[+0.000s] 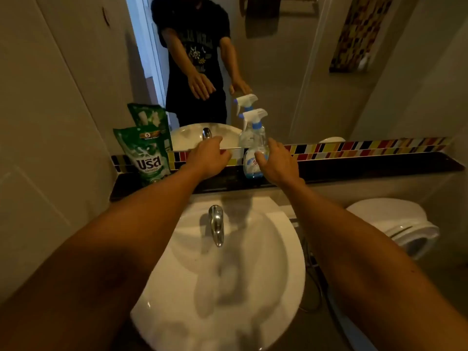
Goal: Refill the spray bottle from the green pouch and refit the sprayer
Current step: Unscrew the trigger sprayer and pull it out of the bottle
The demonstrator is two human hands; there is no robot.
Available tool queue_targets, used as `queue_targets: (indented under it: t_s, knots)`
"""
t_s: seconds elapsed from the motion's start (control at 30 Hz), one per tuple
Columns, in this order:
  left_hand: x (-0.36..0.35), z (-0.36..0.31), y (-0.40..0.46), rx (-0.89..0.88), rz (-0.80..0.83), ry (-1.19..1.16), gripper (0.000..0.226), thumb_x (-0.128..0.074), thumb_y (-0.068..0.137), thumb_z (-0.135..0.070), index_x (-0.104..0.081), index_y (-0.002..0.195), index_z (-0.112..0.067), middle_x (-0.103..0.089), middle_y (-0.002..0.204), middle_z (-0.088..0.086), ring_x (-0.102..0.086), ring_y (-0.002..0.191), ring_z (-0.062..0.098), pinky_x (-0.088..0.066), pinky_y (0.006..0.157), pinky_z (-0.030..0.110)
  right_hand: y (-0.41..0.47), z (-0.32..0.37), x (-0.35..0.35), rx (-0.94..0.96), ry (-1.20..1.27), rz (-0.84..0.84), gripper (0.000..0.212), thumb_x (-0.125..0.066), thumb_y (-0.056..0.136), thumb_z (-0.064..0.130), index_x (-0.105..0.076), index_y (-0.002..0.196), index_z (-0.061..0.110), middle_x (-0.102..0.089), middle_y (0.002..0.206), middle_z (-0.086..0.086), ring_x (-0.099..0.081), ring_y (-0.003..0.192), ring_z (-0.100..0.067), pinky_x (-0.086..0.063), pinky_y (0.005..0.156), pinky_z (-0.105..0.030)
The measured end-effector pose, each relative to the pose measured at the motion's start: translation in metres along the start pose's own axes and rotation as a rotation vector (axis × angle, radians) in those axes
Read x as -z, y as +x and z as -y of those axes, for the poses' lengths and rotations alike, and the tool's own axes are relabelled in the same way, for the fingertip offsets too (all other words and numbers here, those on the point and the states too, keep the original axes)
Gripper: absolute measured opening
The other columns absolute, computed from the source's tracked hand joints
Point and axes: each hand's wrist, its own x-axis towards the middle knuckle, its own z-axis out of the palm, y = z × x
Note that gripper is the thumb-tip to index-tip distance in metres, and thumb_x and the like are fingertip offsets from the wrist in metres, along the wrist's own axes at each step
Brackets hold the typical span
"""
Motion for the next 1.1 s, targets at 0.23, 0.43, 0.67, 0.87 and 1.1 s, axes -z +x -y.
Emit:
queue_targets:
  t_s: [0.23,0.43,0.67,0.87,1.1]
  knots:
    - [-0.044,-0.026,0.044,0.163,-0.025,-0.393,0.062,-0.066,0.093,-0.032,-0.041,0.146,-0.012,-0.051,0.144,0.014,-0.055,0.125,0.028,-0.049,0.096,0.037,0.052,-0.035,-0.023,-0.062,0.269,0.017,0.062,-0.069,0.096,0.042,-0.047,0.15,0.019,-0.061,0.142,-0.009,-0.059,0.129,-0.029,-0.051,0.095,-0.04]
    - [-0.064,-0.046,0.091,0.302,-0.11,-0.71,0.072,-0.073,0.088,-0.024,-0.036,0.148,-0.015,-0.05,0.144,0.01,-0.053,0.118,0.014,-0.043,0.076,0.014,0.094,-0.051,-0.045,-0.133,0.641,0.088,0.057,-0.079,0.091,0.024,-0.054,0.142,0.021,-0.065,0.127,0.005,-0.061,0.115,-0.013,-0.052,0.08,-0.023]
    - [-0.069,-0.049,0.134,0.279,-0.132,-0.888,0.06,-0.074,0.086,-0.01,-0.046,0.139,-0.014,-0.057,0.124,0.003,-0.06,0.109,0.018,-0.055,0.078,0.023,0.123,-0.068,-0.053,-0.165,0.735,0.173,0.051,-0.079,0.091,0.017,-0.056,0.137,0.016,-0.062,0.123,0.005,-0.059,0.11,-0.012,-0.047,0.073,-0.017]
    - [-0.08,-0.049,0.149,0.265,-0.117,-0.85,0.045,-0.075,0.085,-0.011,-0.053,0.125,-0.016,-0.059,0.111,-0.004,-0.06,0.093,0.006,-0.049,0.061,0.012,0.135,-0.076,-0.056,-0.111,0.817,0.272,0.039,-0.077,0.092,0.008,-0.059,0.123,0.023,-0.068,0.113,0.007,-0.065,0.102,-0.007,-0.051,0.076,-0.018]
    - [-0.07,-0.054,0.151,0.212,-0.146,-0.881,0.038,-0.07,0.09,-0.013,-0.054,0.124,-0.013,-0.062,0.124,0.012,-0.064,0.108,0.025,-0.048,0.064,0.015,0.138,-0.079,-0.053,-0.078,0.784,0.319,0.041,-0.08,0.09,0.013,-0.062,0.127,0.016,-0.071,0.123,-0.002,-0.067,0.112,-0.018,-0.057,0.087,-0.03]
